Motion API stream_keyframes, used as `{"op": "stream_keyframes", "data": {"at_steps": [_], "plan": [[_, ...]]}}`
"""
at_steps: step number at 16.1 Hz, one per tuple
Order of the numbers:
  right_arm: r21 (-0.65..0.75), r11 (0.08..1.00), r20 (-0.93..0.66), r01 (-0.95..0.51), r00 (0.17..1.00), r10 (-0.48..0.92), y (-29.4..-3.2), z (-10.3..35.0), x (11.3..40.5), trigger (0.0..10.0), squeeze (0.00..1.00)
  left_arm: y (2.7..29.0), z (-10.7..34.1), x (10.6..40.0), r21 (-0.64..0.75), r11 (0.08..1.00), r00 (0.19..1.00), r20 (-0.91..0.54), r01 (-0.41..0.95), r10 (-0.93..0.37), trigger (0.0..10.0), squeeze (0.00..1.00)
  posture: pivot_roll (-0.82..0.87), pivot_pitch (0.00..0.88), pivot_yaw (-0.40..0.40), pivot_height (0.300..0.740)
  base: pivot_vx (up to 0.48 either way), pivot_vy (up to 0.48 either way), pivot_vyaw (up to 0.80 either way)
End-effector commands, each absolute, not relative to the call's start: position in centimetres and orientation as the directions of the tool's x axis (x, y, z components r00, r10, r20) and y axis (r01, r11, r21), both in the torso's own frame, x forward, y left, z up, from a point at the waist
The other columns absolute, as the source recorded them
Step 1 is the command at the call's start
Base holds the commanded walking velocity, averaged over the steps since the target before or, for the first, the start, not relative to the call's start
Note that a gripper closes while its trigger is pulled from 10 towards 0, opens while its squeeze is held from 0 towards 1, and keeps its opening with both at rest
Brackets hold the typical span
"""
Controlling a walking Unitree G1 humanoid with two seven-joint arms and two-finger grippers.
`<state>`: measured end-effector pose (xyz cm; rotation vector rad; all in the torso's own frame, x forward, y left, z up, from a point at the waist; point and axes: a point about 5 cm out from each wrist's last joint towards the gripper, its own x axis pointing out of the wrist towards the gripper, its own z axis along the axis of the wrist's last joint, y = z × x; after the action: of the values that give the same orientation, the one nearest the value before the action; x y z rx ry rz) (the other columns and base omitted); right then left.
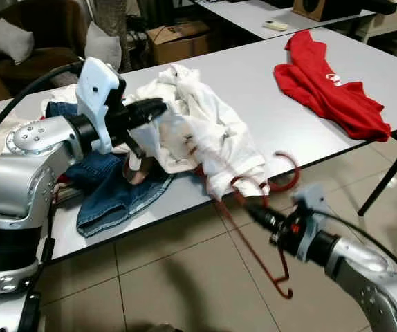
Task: Hang hanger
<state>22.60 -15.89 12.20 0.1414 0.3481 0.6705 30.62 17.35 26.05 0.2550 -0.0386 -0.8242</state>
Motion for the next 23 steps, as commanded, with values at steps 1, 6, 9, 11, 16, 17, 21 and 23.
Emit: {"op": "stream_keyframes", "data": {"at_steps": [1,6,9,11,16,17,21,23], "plan": [[0.247,0.806,-0.27,-0.537,0.761,0.59,-16.4,12.1,23.1,10.0,0.0,17.3,26.4,30.2,0.247,0.629,0.661,-0.074,0.737,-0.747,0.0,0.0,-0.08,0.0,0.103,0.74,0.0,0.0,0.0],[0.31,0.838,-0.101,-0.448,0.861,0.498,-17.7,14.3,25.1,10.0,0.0,17.6,27.1,30.1,0.238,0.634,0.661,-0.048,0.735,-0.748,0.0,0.0,-0.07,0.0,0.099,0.74,0.0,0.0,0.0],[0.348,0.757,-0.15,-0.553,0.764,0.628,-16.1,13.6,24.0,10.0,0.0,17.3,27.2,30.4,0.228,0.65,0.672,-0.028,0.725,-0.74,0.0,0.0,-0.07,0.0,0.099,0.74,0.0,0.0,0.0],[0.369,0.742,-0.216,-0.56,0.725,0.654,-15.3,12.3,23.6,10.0,0.0,16.6,27.4,30.3,0.206,0.633,0.647,-0.003,0.746,-0.762,0.0,0.0,-0.07,0.0,0.099,0.74,0.0,0.0,0.0],[0.43,0.748,-0.226,-0.506,0.742,0.631,-14.3,11.7,26.3,10.0,0.0,14.9,26.2,30.1,0.171,0.583,0.597,-0.043,0.794,-0.801,0.0,0.0,-0.05,0.0,0.11,0.74,0.0,0.0,0.0],[0.442,0.754,-0.218,-0.485,0.758,0.615,-14.2,11.8,27.3,10.0,0.0,15.1,25.9,30.1,0.193,0.577,0.599,-0.084,0.794,-0.797,0.0,0.0,-0.04,0.0,0.111,0.74,0.0,0.0,0.0],[0.561,0.711,-0.112,-0.424,0.812,0.573,-14.0,12.6,28.8,10.0,0.0,16.2,24.6,29.8,0.248,0.574,0.622,-0.21,0.78,-0.755,0.0,0.0,-0.01,0.0,0.112,0.74,0.0,0.0,0.0],[0.661,0.654,-0.057,-0.367,0.845,0.532,-13.5,12.7,29.6,10.0,0.0,16.0,23.4,29.3,0.243,0.541,0.592,-0.27,0.805,-0.759,0.0,0.0,0.0,0.0,0.111,0.74,0.0,0.0,0.0]]}}
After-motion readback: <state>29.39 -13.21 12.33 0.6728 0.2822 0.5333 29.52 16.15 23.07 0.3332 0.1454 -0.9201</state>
